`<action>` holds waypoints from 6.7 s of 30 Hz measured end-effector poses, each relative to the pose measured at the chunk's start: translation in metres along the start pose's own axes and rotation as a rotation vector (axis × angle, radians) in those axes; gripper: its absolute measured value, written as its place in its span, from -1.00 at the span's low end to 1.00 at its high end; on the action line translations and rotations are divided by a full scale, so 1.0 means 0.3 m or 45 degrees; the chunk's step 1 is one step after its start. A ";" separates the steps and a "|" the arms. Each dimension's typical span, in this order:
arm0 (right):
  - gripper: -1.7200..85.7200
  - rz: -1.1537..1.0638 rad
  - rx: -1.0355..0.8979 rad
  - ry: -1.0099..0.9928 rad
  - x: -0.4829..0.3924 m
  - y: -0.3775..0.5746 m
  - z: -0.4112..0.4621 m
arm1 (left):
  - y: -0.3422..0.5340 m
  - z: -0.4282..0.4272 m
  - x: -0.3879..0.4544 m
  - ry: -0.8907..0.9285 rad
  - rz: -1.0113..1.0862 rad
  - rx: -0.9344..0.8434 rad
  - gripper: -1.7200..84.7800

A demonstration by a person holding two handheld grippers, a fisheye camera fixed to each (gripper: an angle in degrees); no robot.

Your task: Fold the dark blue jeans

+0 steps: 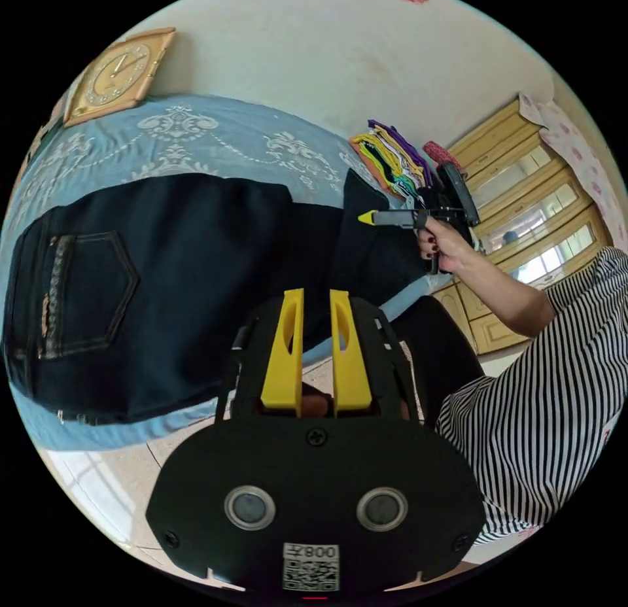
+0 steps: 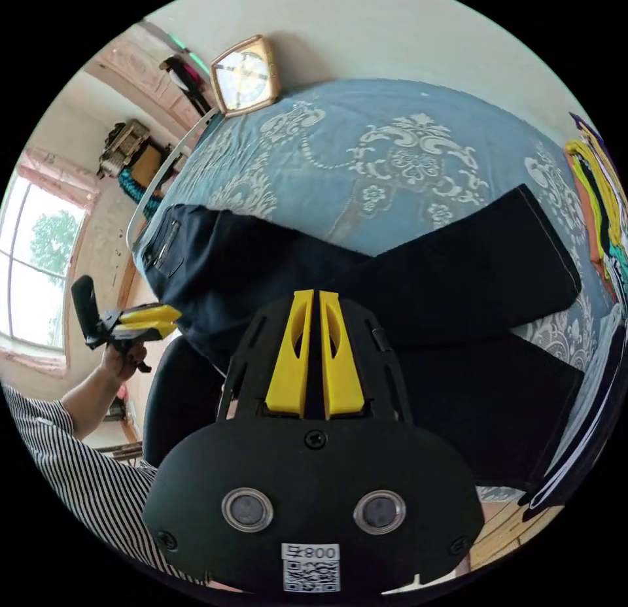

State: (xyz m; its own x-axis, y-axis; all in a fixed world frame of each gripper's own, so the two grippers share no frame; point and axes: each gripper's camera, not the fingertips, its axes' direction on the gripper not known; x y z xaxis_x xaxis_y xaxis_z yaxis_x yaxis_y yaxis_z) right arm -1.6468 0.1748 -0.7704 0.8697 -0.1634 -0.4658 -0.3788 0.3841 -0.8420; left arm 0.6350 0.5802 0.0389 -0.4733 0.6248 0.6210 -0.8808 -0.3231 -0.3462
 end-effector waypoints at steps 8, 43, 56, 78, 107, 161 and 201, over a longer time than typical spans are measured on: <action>-0.80 0.223 -0.015 0.106 0.281 -0.135 -0.019 | -0.306 0.263 0.183 -0.006 0.108 -0.163 -0.78; -0.96 0.299 0.196 -0.114 0.693 0.362 -0.182 | -0.869 0.424 1.013 -0.185 0.488 -0.221 -0.93; -0.96 0.488 0.218 -0.255 0.847 0.891 -0.037 | -0.974 0.576 1.274 -0.411 0.666 -0.471 -0.92; -0.93 0.433 0.146 -0.029 0.854 1.130 0.082 | -1.346 0.557 1.311 -0.060 0.391 -0.431 -0.89; -0.95 0.265 0.520 0.136 1.012 1.138 0.078 | -1.990 0.863 1.494 0.218 0.233 -0.289 -0.89; -0.96 0.862 0.610 0.019 1.456 2.230 0.200 | -2.649 1.641 2.686 -0.139 0.806 -0.474 -0.94; -0.96 0.540 0.358 0.447 0.820 1.483 0.111 | -1.953 0.958 1.564 -0.059 0.436 -0.287 -0.93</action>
State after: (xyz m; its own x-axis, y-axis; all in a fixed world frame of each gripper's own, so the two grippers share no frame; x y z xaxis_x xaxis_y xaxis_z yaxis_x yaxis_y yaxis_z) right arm -1.5910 0.3358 -1.2506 0.4873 -0.2146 -0.8464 -0.5293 0.6984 -0.4818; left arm 0.9244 0.8582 0.7352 -0.7433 0.4737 0.4723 -0.6490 -0.3395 -0.6808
